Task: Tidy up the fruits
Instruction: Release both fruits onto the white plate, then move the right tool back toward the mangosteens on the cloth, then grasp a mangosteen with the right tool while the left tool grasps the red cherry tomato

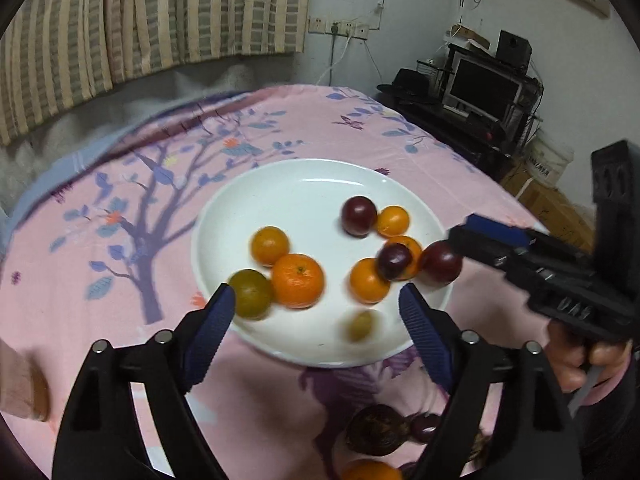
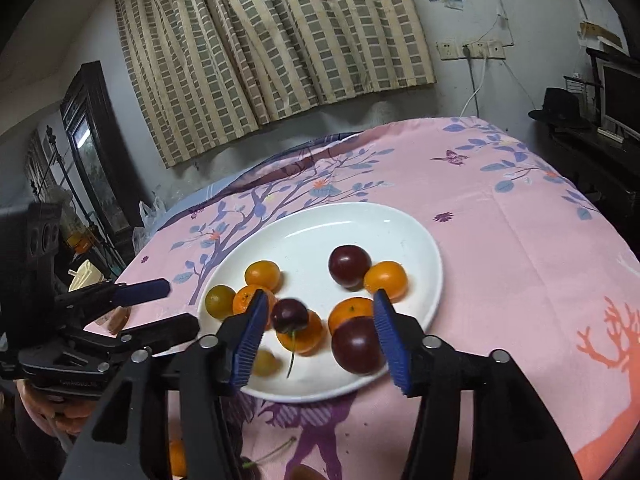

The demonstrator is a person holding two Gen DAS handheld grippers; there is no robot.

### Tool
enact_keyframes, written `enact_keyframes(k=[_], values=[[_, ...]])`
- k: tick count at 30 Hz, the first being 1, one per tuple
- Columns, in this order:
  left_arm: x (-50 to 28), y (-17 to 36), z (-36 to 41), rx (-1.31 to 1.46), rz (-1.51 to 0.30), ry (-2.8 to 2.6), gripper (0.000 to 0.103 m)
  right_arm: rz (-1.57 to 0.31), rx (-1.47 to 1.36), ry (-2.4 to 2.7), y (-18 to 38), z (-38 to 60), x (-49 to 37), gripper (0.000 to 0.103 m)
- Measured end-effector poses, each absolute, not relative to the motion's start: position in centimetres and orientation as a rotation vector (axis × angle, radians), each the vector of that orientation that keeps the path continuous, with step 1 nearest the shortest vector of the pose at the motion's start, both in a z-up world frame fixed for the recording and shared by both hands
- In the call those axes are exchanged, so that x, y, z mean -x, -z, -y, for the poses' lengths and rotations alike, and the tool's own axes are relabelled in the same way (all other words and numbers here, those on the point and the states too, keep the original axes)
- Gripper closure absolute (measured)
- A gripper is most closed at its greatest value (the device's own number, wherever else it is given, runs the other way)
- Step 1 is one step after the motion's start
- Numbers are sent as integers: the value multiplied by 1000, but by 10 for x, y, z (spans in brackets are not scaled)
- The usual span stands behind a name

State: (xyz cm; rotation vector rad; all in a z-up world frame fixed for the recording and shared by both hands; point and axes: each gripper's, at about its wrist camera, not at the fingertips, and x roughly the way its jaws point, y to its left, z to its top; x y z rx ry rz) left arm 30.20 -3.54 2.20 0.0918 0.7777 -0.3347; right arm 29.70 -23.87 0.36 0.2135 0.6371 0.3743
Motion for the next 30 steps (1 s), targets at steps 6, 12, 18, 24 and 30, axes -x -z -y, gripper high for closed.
enact_keyframes(k=[6, 12, 18, 24, 30], values=[[-276, -28, 4, -66, -748, 273, 8, -690, -253, -418, 8, 249, -275, 32], [-233, -18, -32, 1, -759, 282, 8, -786, -284, -458, 29, 250, -227, 32], [-188, 0, -46, 6, -790, 312, 8, -838, -125, -538, 31, 219, -159, 32], [-153, 19, -44, -7, -795, 335, 8, -875, 101, -453, 42, 186, -133, 33], [-138, 29, -42, -13, -820, 368, 8, -935, 109, -387, 57, 188, -141, 47]])
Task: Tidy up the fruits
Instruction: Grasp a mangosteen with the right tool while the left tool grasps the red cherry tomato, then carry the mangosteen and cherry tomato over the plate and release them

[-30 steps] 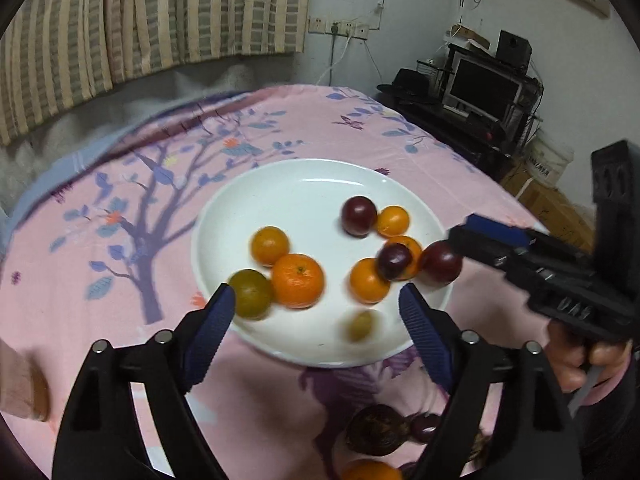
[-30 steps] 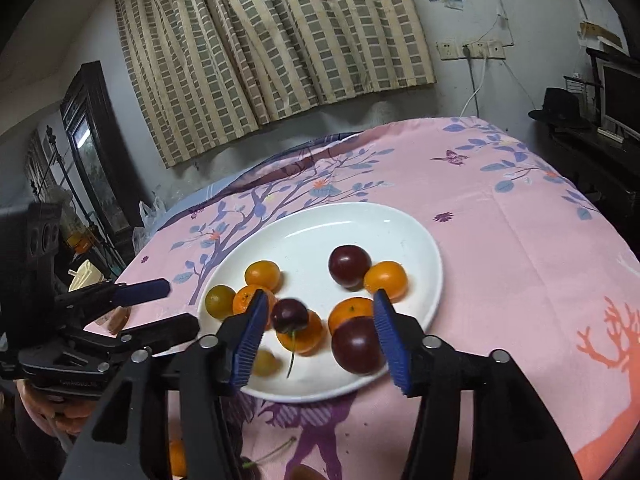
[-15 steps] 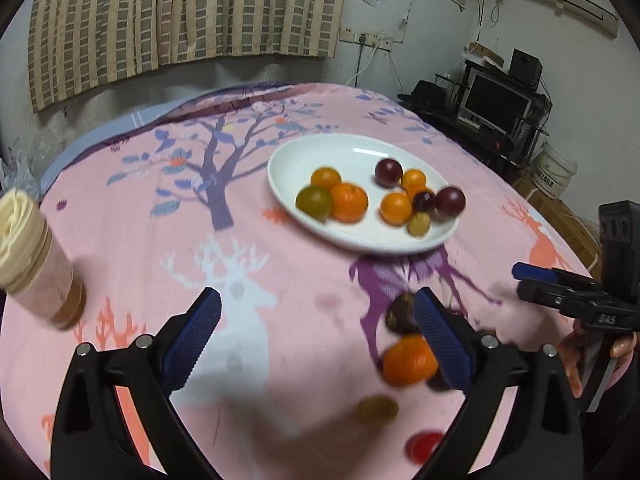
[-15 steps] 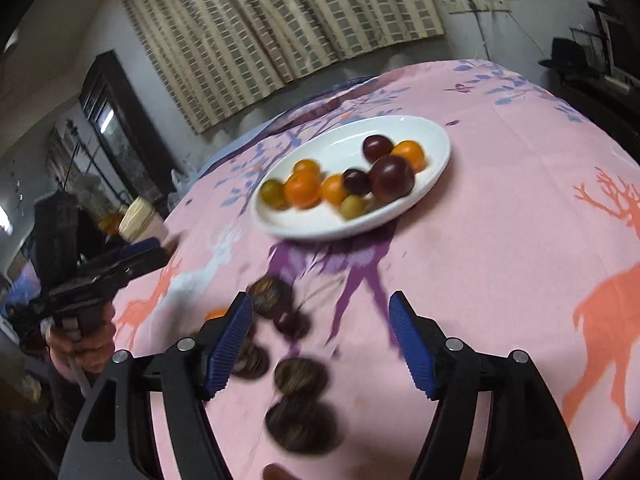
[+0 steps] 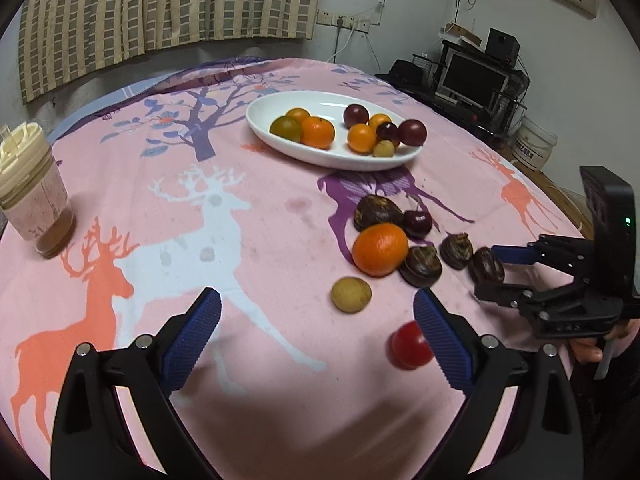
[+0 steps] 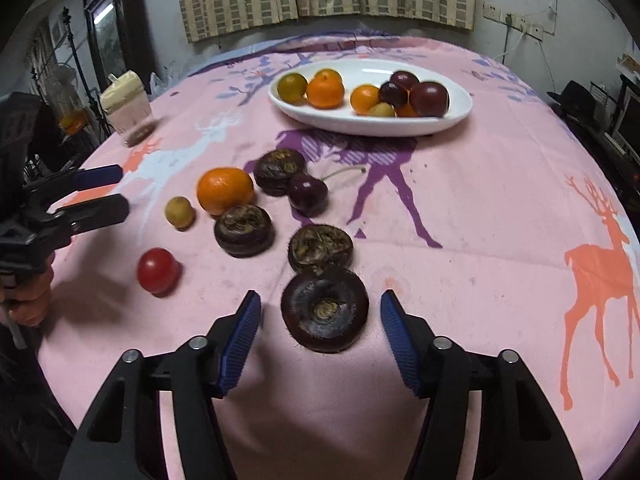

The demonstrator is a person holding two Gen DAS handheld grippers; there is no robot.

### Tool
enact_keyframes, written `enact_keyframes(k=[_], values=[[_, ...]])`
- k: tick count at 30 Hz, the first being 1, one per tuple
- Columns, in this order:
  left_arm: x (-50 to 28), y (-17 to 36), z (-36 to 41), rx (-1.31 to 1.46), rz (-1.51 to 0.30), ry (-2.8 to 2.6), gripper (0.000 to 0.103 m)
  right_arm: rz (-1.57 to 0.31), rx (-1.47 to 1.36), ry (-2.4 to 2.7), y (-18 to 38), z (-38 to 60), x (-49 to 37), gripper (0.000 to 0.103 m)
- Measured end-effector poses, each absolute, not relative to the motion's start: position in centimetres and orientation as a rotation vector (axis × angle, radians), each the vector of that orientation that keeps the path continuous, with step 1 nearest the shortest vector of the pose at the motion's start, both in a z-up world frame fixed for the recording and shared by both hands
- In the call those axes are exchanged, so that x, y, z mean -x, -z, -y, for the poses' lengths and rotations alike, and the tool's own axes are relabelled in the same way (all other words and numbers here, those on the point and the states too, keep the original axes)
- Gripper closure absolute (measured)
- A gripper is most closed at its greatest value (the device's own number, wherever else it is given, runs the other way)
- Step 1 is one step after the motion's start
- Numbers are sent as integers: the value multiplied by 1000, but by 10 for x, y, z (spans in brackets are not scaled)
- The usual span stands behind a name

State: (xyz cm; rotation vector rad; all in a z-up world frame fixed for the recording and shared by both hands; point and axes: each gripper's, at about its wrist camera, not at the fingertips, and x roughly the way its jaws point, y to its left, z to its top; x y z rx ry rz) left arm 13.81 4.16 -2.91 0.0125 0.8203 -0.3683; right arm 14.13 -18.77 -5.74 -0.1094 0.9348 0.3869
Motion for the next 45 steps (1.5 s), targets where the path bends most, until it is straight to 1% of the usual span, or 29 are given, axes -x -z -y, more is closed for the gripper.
enact_keyframes(k=[3, 5, 8, 9, 10, 11, 12, 14, 15, 17, 21, 22, 23, 27, 30, 36, 39, 42, 45], values=[[-134, 33, -39, -14, -837, 391, 8, -909, 154, -356, 58, 184, -139, 61], [-128, 33, -33, -29, -837, 445, 8, -897, 157, -358, 58, 184, -138, 62], [-115, 33, -17, -86, -835, 550, 9, -891, 66, -380, 54, 196, -141, 62], [-111, 33, -10, -114, -832, 568, 12, -889, 36, -380, 54, 200, -142, 62], [-107, 35, -3, -145, -835, 587, 23, -888, 15, -381, 53, 203, -143, 62], [-107, 37, 3, -163, -847, 602, 32, -887, 1, -385, 53, 205, -144, 62], [-107, 39, 8, -174, -860, 609, 35, -884, -9, -392, 52, 206, -143, 62], [-111, 46, 15, -195, -892, 599, 46, -877, -8, -399, 52, 205, -143, 62], [-113, 48, 18, -203, -905, 590, 49, -873, -6, -403, 51, 205, -142, 62], [-116, 50, 21, -206, -921, 593, 60, -869, -12, -412, 51, 205, -142, 62], [-116, 54, 24, -228, -938, 582, 67, -873, -37, -419, 50, 209, -143, 62], [-117, 54, 23, -231, -940, 574, 73, -870, -43, -428, 50, 210, -142, 62], [-118, 53, 22, -231, -941, 570, 75, -864, -46, -436, 49, 210, -142, 62], [-129, 37, 21, -227, -919, 575, 75, -833, -44, -473, 38, 210, -149, 62], [-153, 8, 25, -185, -848, 565, 75, -744, -44, -472, 14, 211, -169, 62], [-240, -48, 33, -30, -731, 438, 75, -573, -122, -391, -32, 212, -238, 62], [-286, -54, 38, -18, -730, 372, 75, -556, -140, -311, -40, 212, -282, 62], [-330, -45, 47, -44, -755, 307, 75, -580, -158, -265, -29, 215, -313, 61], [-355, -35, 53, -56, -792, 288, 75, -612, -121, -240, -15, 219, -328, 61]])
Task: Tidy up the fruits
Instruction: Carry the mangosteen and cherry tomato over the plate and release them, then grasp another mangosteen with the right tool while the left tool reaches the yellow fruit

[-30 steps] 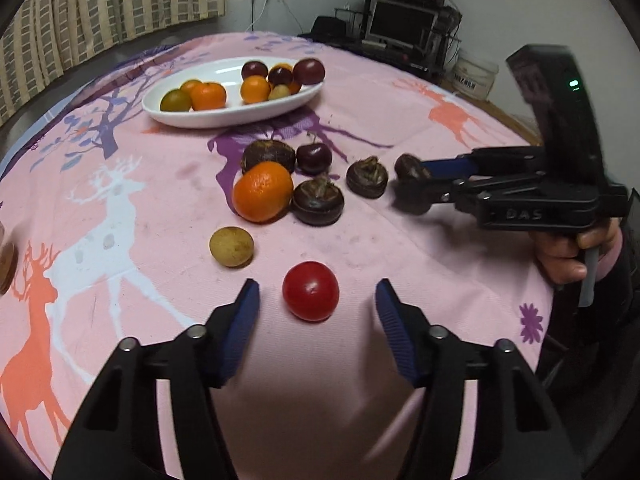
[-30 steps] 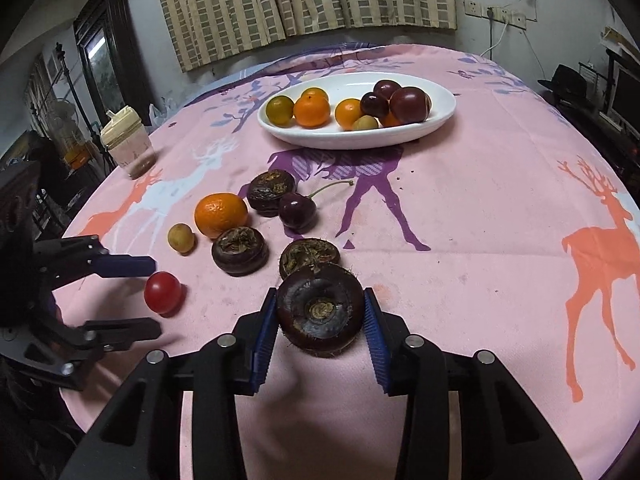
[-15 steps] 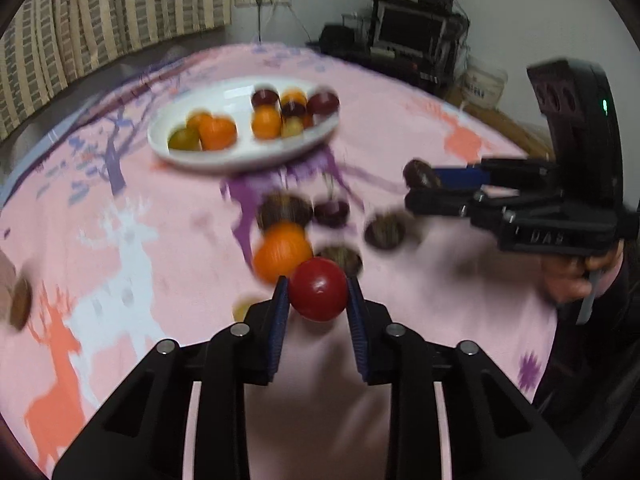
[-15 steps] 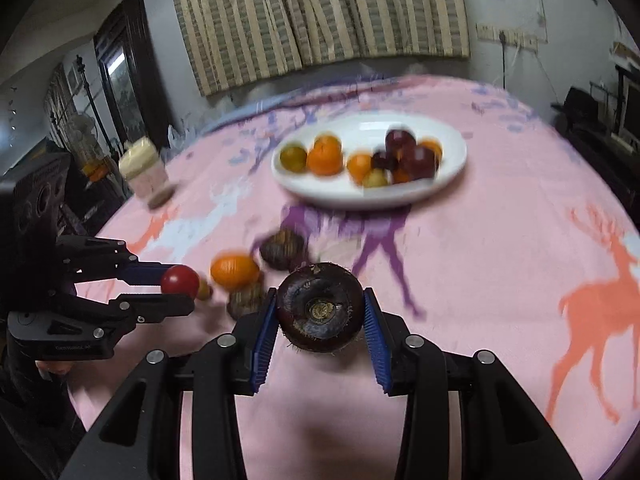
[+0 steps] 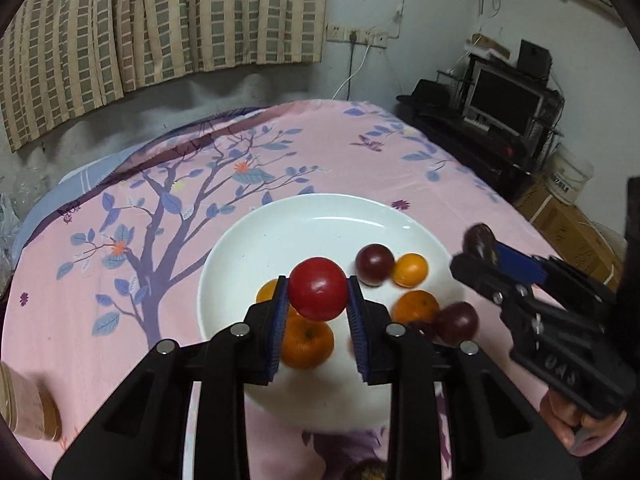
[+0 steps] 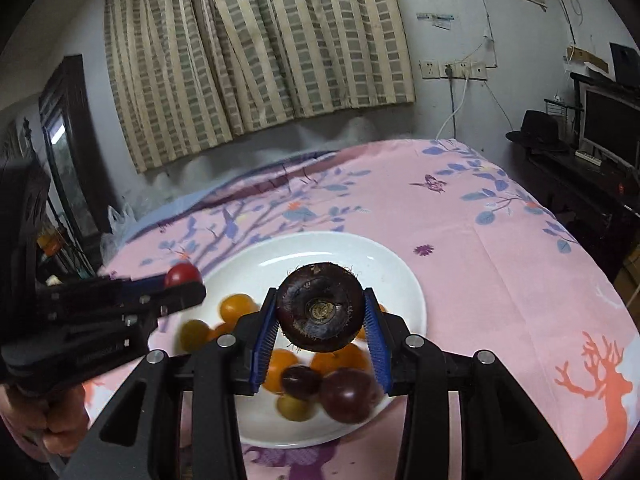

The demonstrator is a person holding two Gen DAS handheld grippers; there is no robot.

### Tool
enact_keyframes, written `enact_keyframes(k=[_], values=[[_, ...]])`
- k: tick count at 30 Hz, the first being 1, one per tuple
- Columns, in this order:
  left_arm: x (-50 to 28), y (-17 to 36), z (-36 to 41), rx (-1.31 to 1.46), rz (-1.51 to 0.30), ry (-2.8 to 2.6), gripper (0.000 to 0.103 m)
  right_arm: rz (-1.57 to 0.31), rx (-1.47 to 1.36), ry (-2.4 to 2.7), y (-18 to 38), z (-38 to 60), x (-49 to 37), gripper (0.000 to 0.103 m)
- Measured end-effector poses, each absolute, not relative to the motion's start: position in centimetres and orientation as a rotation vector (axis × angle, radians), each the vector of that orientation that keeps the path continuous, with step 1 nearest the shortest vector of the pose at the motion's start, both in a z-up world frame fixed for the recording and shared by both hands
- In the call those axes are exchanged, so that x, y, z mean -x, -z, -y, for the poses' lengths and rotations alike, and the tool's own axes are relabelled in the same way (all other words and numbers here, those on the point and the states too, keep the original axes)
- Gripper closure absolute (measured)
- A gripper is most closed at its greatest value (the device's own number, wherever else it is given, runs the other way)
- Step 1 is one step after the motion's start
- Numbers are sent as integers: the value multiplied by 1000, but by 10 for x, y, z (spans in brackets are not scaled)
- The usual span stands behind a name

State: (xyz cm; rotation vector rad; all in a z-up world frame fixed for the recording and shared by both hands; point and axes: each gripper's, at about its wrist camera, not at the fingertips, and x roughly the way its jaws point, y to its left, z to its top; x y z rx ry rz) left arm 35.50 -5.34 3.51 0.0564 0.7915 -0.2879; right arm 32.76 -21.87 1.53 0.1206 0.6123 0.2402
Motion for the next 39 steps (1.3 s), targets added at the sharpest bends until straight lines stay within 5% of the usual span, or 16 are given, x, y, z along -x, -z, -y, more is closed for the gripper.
enact_keyframes(k=[3, 4, 5, 7, 16, 39], values=[[-371, -25, 63, -89, -831, 274, 73, -639, -96, -244, -5, 220, -336, 60], [-371, -23, 65, -102, -829, 263, 62, -644, -94, -245, -4, 221, -337, 60], [-370, -23, 67, -118, -817, 249, 38, -644, -89, -241, -3, 221, -338, 57], [-361, -29, 67, -136, -763, 216, 16, -630, -75, -239, -4, 222, -333, 50], [-299, -57, 36, -161, -658, 199, 5, -577, -86, -310, -22, 216, -300, 41], [-204, -15, -74, 38, -694, 83, 5, -631, 105, -421, 12, 181, -182, 36]])
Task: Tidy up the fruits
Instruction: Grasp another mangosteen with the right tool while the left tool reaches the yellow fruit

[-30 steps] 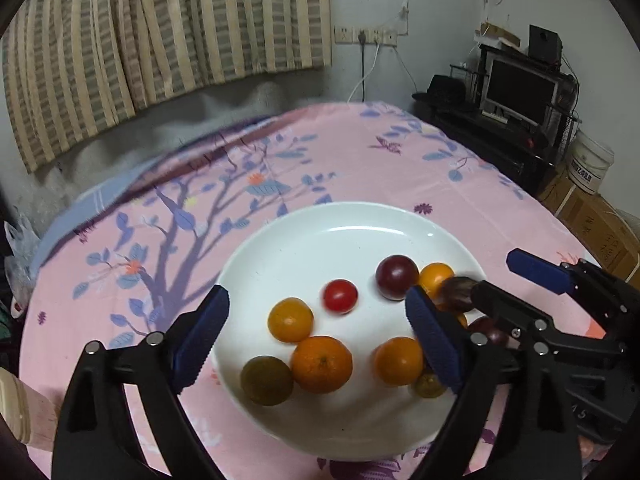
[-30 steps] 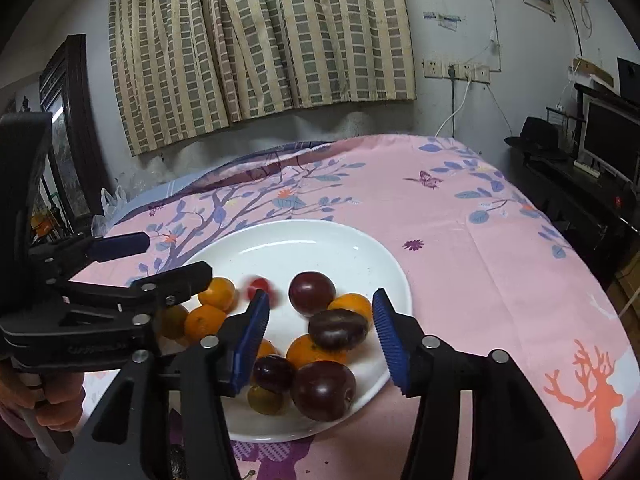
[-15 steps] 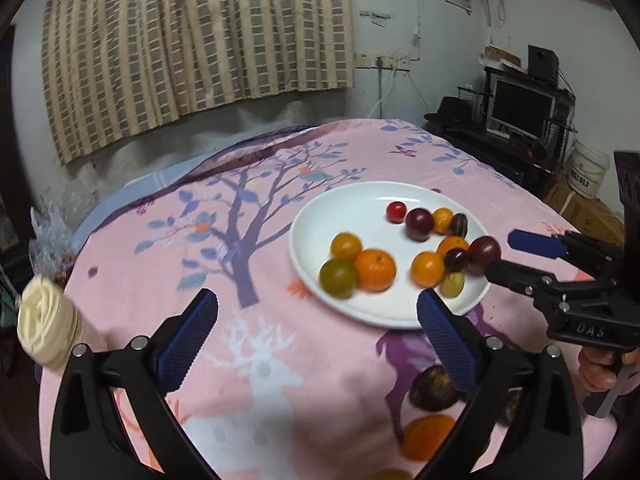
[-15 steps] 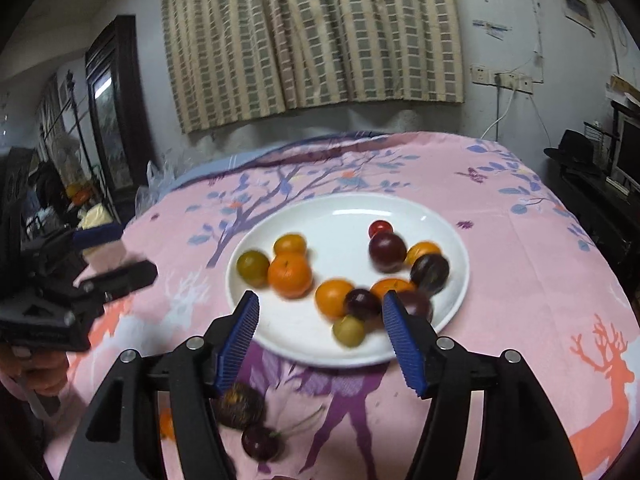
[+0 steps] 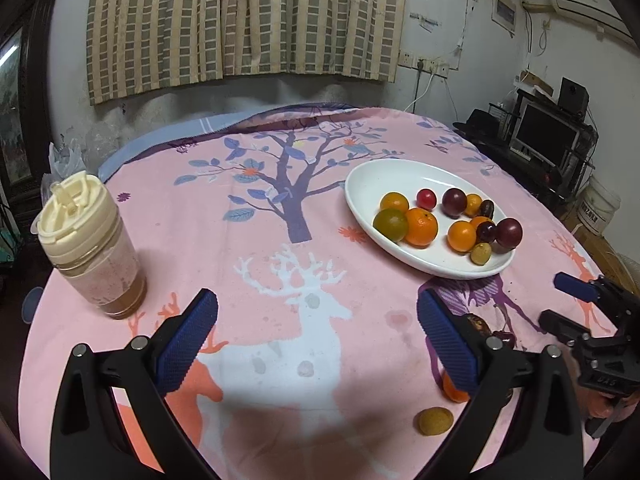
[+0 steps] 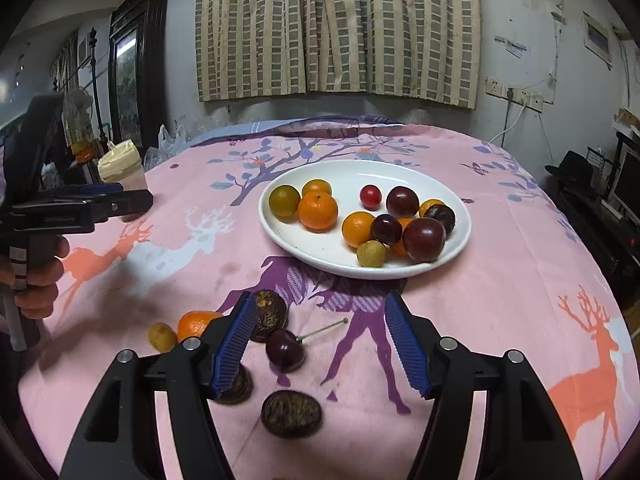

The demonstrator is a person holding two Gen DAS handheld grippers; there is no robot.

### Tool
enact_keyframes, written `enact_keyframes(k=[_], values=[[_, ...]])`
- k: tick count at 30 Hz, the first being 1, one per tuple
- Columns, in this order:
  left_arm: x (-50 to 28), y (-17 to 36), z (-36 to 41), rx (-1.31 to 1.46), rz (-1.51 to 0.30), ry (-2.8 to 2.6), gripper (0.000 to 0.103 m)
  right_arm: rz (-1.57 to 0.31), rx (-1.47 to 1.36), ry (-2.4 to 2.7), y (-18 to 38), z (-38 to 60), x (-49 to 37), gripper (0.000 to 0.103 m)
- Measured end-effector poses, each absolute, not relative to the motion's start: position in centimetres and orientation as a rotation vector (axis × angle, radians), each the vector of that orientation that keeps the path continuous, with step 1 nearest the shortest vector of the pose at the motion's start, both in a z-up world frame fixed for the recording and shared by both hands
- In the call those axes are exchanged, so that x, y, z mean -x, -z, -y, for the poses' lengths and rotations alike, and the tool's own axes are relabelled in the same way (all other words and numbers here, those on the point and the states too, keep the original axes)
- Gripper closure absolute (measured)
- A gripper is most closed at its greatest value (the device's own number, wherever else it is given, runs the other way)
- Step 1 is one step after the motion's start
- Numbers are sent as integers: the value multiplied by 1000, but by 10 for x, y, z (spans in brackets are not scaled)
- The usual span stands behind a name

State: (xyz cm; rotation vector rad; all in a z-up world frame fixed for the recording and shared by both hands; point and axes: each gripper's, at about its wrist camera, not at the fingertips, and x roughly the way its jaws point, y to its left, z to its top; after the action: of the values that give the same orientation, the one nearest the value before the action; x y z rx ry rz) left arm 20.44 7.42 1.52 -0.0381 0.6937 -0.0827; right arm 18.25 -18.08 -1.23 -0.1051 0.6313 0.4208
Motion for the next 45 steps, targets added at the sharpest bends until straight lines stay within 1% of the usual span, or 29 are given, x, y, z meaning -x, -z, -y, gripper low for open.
enact_keyframes(k=[4, 10, 13, 14, 15, 20, 23, 24, 25, 28, 32, 33, 35, 36, 37, 38, 43, 45], values=[[-198, -14, -77, 54, -699, 95, 5, -714, 38, -488, 19, 191, -166, 36], [-193, -8, -78, 43, -715, 100, 5, -794, 184, -456, 34, 176, -148, 36], [-191, -6, -80, 39, -721, 93, 5, -848, 197, -446, 43, 173, -154, 37], [-191, -5, -81, 40, -723, 91, 5, -873, 195, -436, 46, 173, -158, 40], [-190, -4, -82, 43, -727, 88, 5, -897, 190, -433, 50, 173, -161, 42], [-191, 1, -86, 56, -744, 89, 5, -944, 167, -453, 57, 173, -169, 46], [-191, 3, -86, 54, -753, 80, 5, -945, 179, -450, 58, 171, -171, 55], [-191, 4, -87, 54, -754, 78, 5, -945, 183, -448, 57, 170, -173, 62], [-191, 5, -88, 55, -757, 77, 5, -943, 188, -447, 57, 169, -174, 65], [-190, 7, -88, 58, -771, 101, 5, -944, 134, -468, 56, 175, -177, 66], [-185, 16, -72, 70, -838, 337, 6, -938, -122, -547, 55, 203, -187, 65], [-183, 18, -66, 65, -850, 390, 9, -943, -158, -545, 57, 208, -189, 65], [-178, 26, -48, -9, -875, 453, 37, -956, -198, -543, 60, 213, -192, 65], [-177, 31, -40, -42, -897, 468, 42, -955, -206, -547, 60, 214, -193, 65], [-177, 36, -33, -66, -915, 476, 49, -952, -207, -552, 59, 213, -192, 65], [-176, 40, -28, -90, -928, 483, 51, -950, -205, -556, 59, 212, -192, 65], [-170, 45, -14, -129, -928, 531, 52, -952, -229, -575, 60, 213, -193, 65], [-171, 47, -12, -138, -938, 544, 54, -952, -230, -576, 59, 213, -193, 65]])
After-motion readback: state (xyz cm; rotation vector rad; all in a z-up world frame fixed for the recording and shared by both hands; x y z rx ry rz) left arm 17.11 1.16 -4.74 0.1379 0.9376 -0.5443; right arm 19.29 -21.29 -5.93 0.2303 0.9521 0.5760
